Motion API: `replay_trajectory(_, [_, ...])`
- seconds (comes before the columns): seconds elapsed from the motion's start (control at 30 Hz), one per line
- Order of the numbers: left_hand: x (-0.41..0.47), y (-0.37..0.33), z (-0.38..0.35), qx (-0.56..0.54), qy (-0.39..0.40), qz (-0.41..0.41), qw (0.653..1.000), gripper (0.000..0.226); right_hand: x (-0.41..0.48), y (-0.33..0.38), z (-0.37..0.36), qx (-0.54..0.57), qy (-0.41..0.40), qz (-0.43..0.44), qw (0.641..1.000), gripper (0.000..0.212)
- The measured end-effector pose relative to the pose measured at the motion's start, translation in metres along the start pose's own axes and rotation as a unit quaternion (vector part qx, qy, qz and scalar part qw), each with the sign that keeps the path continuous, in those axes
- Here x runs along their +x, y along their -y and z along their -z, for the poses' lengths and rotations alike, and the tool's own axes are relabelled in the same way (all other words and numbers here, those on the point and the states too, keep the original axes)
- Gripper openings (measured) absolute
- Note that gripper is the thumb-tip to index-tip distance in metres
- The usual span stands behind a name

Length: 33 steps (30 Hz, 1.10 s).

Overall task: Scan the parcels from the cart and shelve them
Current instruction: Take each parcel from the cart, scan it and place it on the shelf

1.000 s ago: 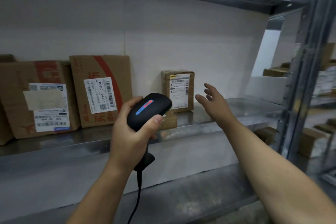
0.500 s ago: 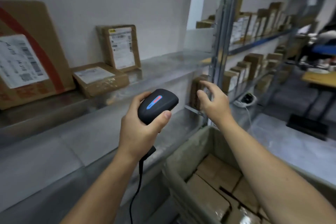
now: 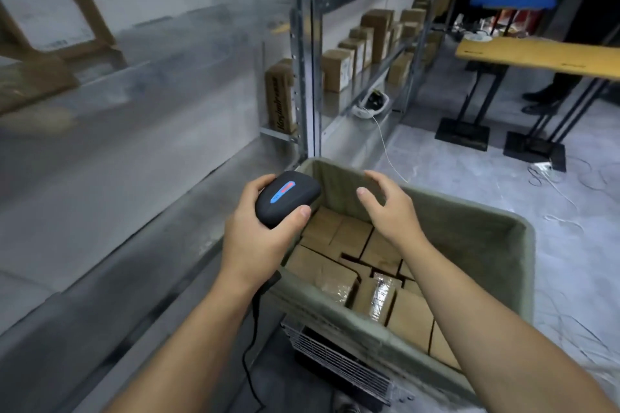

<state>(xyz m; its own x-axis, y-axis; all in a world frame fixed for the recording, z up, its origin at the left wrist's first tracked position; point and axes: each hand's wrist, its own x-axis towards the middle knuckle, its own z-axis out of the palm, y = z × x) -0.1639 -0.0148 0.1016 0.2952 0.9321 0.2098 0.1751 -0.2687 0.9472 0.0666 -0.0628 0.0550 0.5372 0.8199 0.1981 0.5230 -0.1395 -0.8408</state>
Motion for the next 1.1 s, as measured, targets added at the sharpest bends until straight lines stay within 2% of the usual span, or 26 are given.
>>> replay_trajectory(0.2, [0.01, 0.022, -0.037, 0.03, 0.033, 0.04, 0.998, 0.053, -0.002, -0.062, -0.001, -0.018, 0.047, -0.062, 0.997, 0.046])
replay_trajectory(0.43, [0.022, 0.06, -0.073, 0.071, 0.032, 0.102, 0.992, 0.046, 0.008, -0.124, -0.029, -0.074, 0.169, -0.076, 0.98, 0.049])
replay_trajectory(0.7, [0.02, 0.101, -0.077, 0.072, -0.026, 0.194, 0.978, 0.061, 0.009, -0.17, -0.1, -0.108, 0.333, -0.106, 0.931, 0.06])
replay_trajectory(0.9, [0.021, 0.129, -0.07, 0.086, -0.064, 0.246, 0.963, 0.052, 0.005, -0.198, -0.15, -0.16, 0.402, -0.078, 0.898, 0.065])
replay_trajectory(1.03, [0.02, 0.147, -0.063, 0.091, -0.088, 0.262, 0.957, 0.049, 0.003, -0.212, -0.174, -0.237, 0.439, -0.042, 0.866, 0.073])
replay_trajectory(1.1, [0.019, 0.153, -0.06, 0.092, -0.087, 0.269, 0.955, 0.048, 0.003, -0.217, -0.181, -0.262, 0.462, -0.069, 0.845, 0.078])
